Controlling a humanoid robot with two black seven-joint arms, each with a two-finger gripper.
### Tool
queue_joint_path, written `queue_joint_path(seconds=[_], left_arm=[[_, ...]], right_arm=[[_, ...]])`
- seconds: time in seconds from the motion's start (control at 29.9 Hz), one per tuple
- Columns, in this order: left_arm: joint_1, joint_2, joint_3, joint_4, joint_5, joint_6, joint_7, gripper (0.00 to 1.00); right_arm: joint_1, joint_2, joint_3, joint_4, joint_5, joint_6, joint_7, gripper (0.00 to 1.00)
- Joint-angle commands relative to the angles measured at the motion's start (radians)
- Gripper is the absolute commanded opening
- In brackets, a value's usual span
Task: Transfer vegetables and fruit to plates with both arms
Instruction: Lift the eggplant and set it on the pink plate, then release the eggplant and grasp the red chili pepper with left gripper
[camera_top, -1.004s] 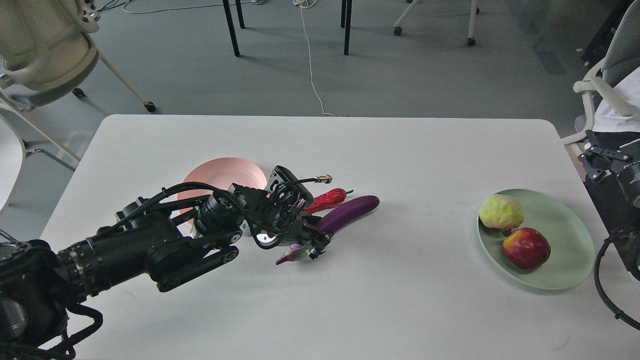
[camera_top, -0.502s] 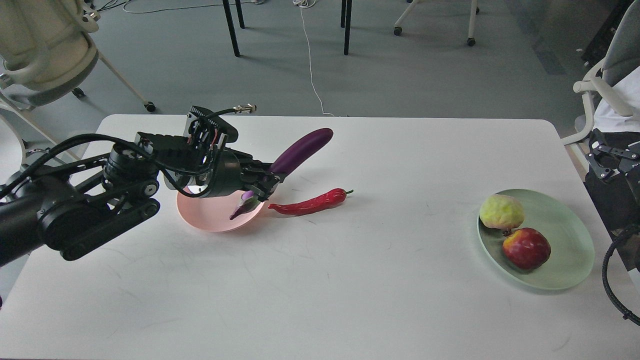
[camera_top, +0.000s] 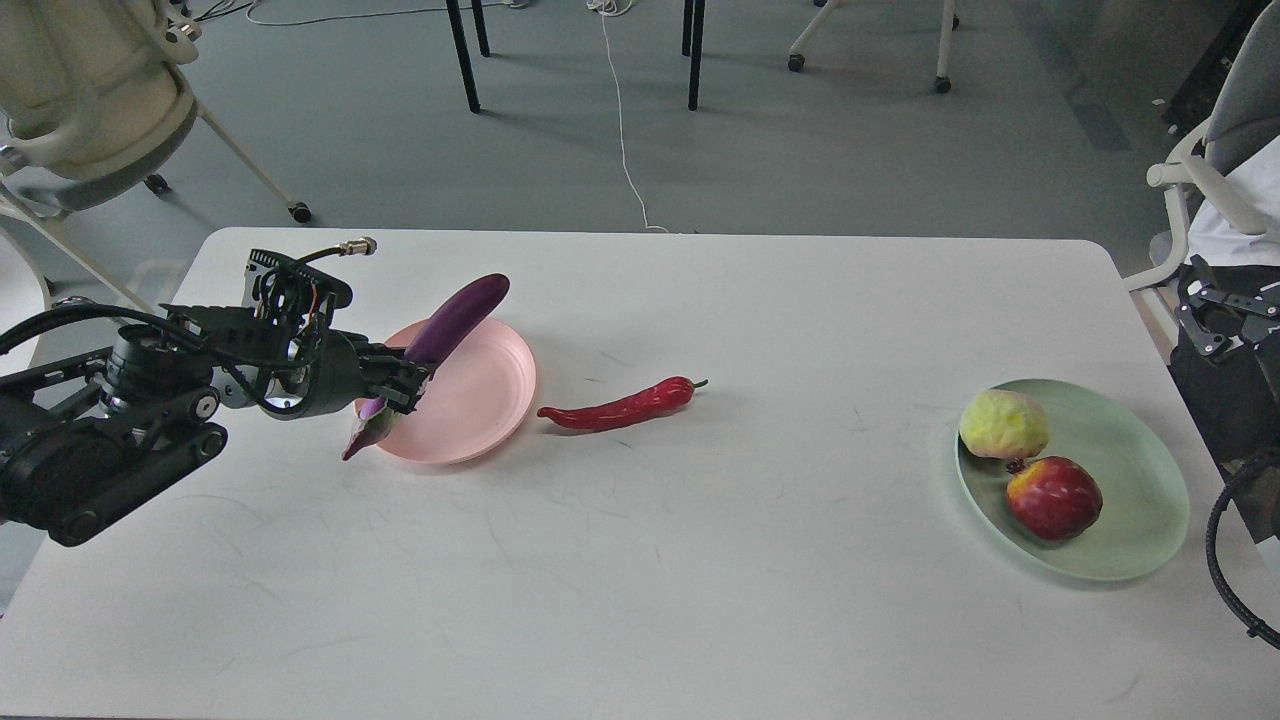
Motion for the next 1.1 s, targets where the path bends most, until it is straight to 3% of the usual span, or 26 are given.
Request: queue_joint_path(seconds=[0.0, 0.03, 0.3, 0.5, 0.6, 0.84, 1.07], left_arm=[[0.003, -0.008, 0.0, 0.009, 0.001, 0.003, 0.0, 0.58], [0.004, -0.008, 0.001, 0.009, 0.001, 0.003, 0.0, 0.63], [0.008, -0.009, 0.0, -0.005, -0.001, -0.002, -0.003, 0.75], [-0.017, -0.005, -0.006, -0.013, -0.004, -0.003, -0.007, 0.79], [-0.097, -0.025, -0.006, -0.016, -0.005, -0.003, -0.009, 0.79], [-0.183, -0.234, 0.001, -0.017, 0.007, -0.006, -0.003, 0.79], [-0.201, -0.367, 0.159, 0.015, 0.048, 0.004, -0.001, 0.76]], right_arm=[[0.001, -0.011, 0.001, 0.0, 0.0, 0.0, 0.0, 0.99], [0.001, -0.011, 0.001, -0.001, 0.0, 0.0, 0.0, 0.99], [0.001, -0.009, 0.001, -0.003, 0.0, 0.0, 0.0, 0.99], [0.001, -0.009, 0.001, -0.009, 0.0, 0.0, 0.0, 0.99], [0.001, -0.009, 0.001, -0.01, 0.0, 0.0, 0.0, 0.99], [0.001, -0.009, 0.007, -0.006, -0.001, 0.0, 0.0, 0.99], [0.001, -0.012, 0.016, -0.007, 0.0, 0.0, 0.0, 0.99]])
